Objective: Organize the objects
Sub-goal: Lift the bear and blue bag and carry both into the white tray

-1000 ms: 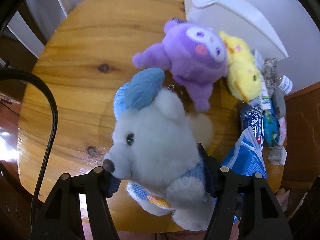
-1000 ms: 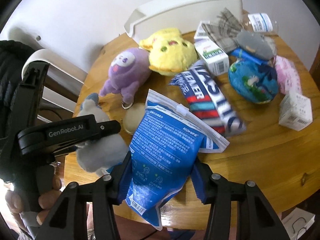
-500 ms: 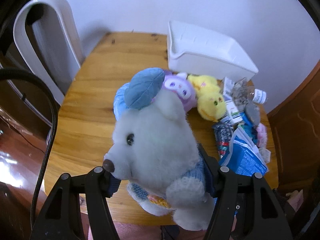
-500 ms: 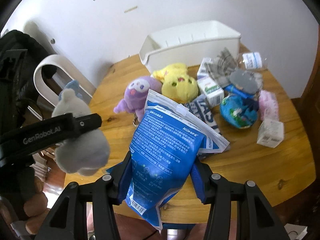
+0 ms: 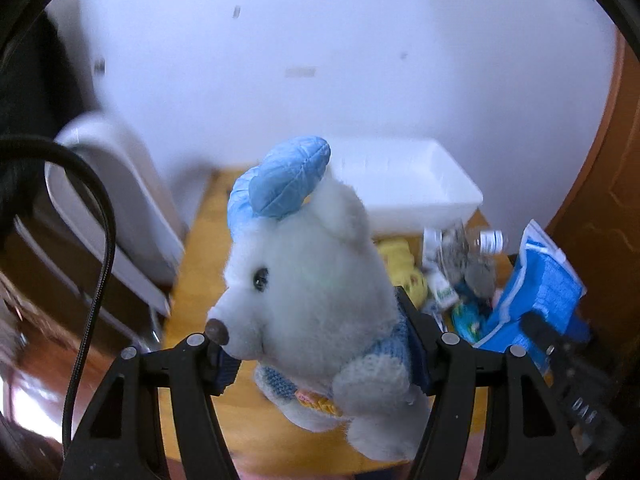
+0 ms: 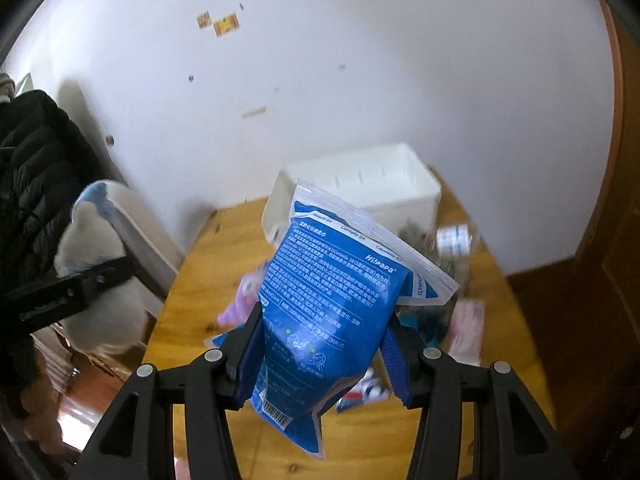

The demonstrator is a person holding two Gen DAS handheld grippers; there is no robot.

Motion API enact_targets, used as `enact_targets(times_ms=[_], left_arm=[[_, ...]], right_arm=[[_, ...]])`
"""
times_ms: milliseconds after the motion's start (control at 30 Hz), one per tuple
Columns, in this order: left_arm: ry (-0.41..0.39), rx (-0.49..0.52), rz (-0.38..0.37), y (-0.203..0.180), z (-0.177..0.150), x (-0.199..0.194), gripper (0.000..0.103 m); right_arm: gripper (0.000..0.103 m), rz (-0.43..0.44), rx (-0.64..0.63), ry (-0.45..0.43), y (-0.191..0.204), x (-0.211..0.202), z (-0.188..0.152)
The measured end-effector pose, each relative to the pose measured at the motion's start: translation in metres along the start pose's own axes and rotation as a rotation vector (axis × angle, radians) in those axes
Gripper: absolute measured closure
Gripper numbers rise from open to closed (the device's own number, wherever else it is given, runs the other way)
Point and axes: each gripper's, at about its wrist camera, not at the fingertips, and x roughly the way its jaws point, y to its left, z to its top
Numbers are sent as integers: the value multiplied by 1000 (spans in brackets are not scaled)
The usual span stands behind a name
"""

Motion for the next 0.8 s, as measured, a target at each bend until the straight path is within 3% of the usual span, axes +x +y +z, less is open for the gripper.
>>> enact_targets(times_ms=[167,367,600,800], left_arm=[[-76,67,41,-8,50,-8,33],[-132,24,65,-8,122,27,32],[-57,-100,60,4,194,111,32],[-2,-83,17,0,231,193,31]], right_arm=[[49,-25,-66,-54,-1,2,56],[48,-64,-133,-114,3,31,130],[47,-88,-120,-68,-4,110,196],[46,-49,-119,14,-10,185,223]])
